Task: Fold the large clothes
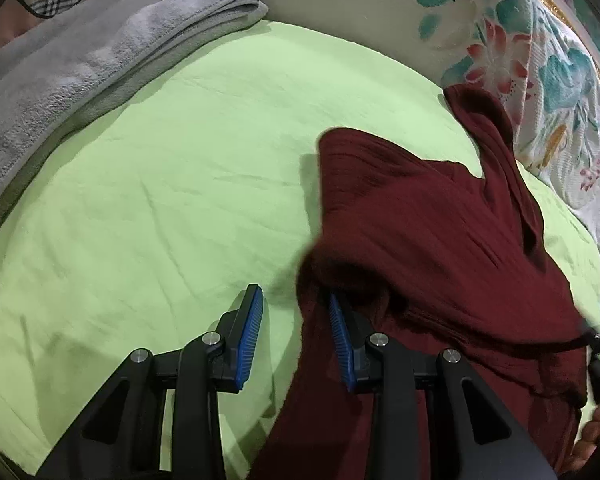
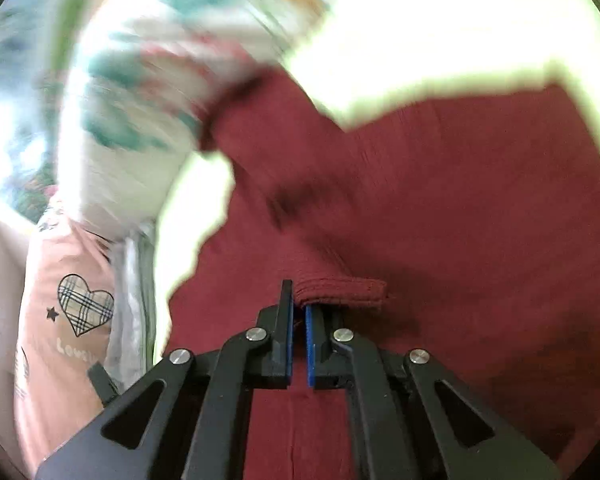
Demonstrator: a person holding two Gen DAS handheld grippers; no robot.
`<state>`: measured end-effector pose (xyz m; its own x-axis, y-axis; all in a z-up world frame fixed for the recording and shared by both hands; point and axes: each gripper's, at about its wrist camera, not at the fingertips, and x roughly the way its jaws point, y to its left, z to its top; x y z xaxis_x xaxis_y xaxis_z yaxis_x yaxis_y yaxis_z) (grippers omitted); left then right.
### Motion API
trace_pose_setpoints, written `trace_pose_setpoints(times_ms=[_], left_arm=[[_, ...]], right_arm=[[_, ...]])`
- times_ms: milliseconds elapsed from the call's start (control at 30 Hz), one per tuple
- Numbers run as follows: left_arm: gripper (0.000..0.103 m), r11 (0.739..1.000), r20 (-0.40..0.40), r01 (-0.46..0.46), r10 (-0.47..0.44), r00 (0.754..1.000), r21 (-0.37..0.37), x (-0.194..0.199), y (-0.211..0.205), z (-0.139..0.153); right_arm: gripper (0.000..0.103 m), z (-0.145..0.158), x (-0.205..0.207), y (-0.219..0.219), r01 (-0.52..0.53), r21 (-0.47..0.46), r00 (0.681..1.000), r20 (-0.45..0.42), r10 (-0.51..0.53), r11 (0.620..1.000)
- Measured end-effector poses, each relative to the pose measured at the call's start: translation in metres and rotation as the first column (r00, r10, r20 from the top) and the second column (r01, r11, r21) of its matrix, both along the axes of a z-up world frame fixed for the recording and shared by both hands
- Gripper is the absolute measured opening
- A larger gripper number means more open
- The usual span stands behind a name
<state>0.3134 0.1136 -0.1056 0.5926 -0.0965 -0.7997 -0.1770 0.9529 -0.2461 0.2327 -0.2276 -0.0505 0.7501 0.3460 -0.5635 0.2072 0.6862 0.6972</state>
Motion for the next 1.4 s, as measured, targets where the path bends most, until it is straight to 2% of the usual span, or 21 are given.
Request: trace_pose_setpoints(times_ms=[67,133,167,233,333,400,467,533,567,600,700,767,867,933,967,1000,1067,1133,1233,1400], left_arm=[[0.037,1.0,0.002,-0.01,0.01,1.0,-0.012,-0.001,0.004,-0.001],[0.037,1.0,0.005,-0.014,0.014,1.0,-0.012,-0.002,0.004,-0.001],[0.037,1.0,0.009,-0.016,0.016,1.0,0.001,-0.002,0.002,0.0],[0.037,1.0,0.016,-0.023,0.023,1.0,0.018,-0.003,0.0,0.0],[0.037,0.999,0.018,-0.049,0.049,0.999,-0.012,-0.006,0.008,0.0],[0.037,0.999,0.017,-0.039,0.039,0.999,-0.027,-0.009,0.012,0.0],[0.038,1.0,0.013,-0.013,0.013,1.0,-0.008,-0.013,0.012,0.002],[0.035,0.998,0.014,-0.02,0.02,1.0,0.054,-0.018,0.013,0.006],[0.035,0.996,0.006,-0.031,0.031,1.0,0.086,-0.022,0.016,0.008],[0.035,0.996,0.004,-0.036,0.036,0.999,0.084,-0.026,0.022,0.008],[0.035,0.997,-0.006,-0.073,0.072,0.997,-0.019,-0.034,0.041,0.012],[0.035,0.995,0.01,-0.062,0.063,0.998,-0.076,-0.034,0.041,0.019],[0.037,0.998,0.031,-0.009,0.01,0.999,-0.058,-0.028,0.021,0.032],[0.039,0.999,0.034,0.029,-0.027,0.999,-0.046,-0.023,0.007,0.04],[0.039,0.998,0.036,0.046,-0.045,0.998,-0.045,-0.021,0.002,0.042],[0.039,0.997,0.04,0.065,-0.063,0.997,-0.043,-0.018,-0.005,0.046],[0.043,0.995,0.048,0.091,-0.089,0.995,-0.036,-0.012,-0.02,0.052],[0.043,0.993,0.051,0.115,-0.113,0.992,-0.037,-0.006,-0.034,0.058],[0.045,0.988,0.046,0.151,-0.149,0.988,-0.036,0.01,-0.059,0.064],[0.051,0.982,0.048,0.185,-0.183,0.982,-0.026,0.039,-0.088,0.073]], right_arm=[[0.005,0.03,-0.026,-0.009,0.066,-0.083,0.992,0.11,-0.057,0.994],[0.005,0.035,-0.039,-0.016,0.098,-0.119,0.989,0.125,-0.083,0.988],[0.005,0.032,-0.04,-0.018,0.086,-0.122,0.992,0.105,-0.073,0.989],[0.005,0.012,-0.036,-0.022,0.038,-0.114,0.999,0.002,-0.038,0.993],[0.007,-0.012,-0.034,-0.023,-0.013,-0.105,0.992,-0.125,-0.001,0.994],[0.01,-0.019,-0.042,-0.026,0.018,-0.115,0.985,-0.167,-0.037,0.993],[0.012,-0.013,-0.056,-0.034,0.074,-0.137,0.983,-0.159,-0.096,0.988],[0.013,0.002,-0.069,-0.039,0.127,-0.194,0.981,-0.118,-0.152,0.973],[0.013,0.01,-0.074,-0.04,0.138,-0.212,0.983,-0.093,-0.161,0.967],[0.013,0.015,-0.073,-0.039,0.13,-0.214,0.986,-0.076,-0.15,0.968],[0.016,0.023,-0.055,-0.028,0.036,-0.195,0.997,-0.061,-0.049,0.98],[0.024,0.018,-0.04,-0.018,-0.043,-0.169,0.997,-0.072,0.032,0.985],[0.042,0.0,-0.022,-0.011,-0.123,-0.158,0.985,-0.139,0.101,0.98],[0.039,-0.016,-0.019,-0.02,-0.1,-0.184,0.972,-0.228,0.056,0.978],[0.039,-0.017,-0.023,-0.028,-0.079,-0.138,0.976,-0.212,0.049,0.987],[0.039,-0.014,-0.024,-0.03,-0.068,-0.136,0.977,-0.209,0.039,0.988],[0.04,0.004,-0.024,-0.032,-0.048,-0.204,0.984,-0.177,0.012,0.978],[0.04,0.018,-0.019,-0.033,-0.054,-0.216,0.991,-0.13,0.026,0.975],[0.04,0.032,0.003,-0.031,-0.089,-0.223,0.993,-0.1,0.069,0.971],[0.041,0.048,0.064,-0.007,-0.181,-0.265,0.983,-0.064,0.17,0.947]])
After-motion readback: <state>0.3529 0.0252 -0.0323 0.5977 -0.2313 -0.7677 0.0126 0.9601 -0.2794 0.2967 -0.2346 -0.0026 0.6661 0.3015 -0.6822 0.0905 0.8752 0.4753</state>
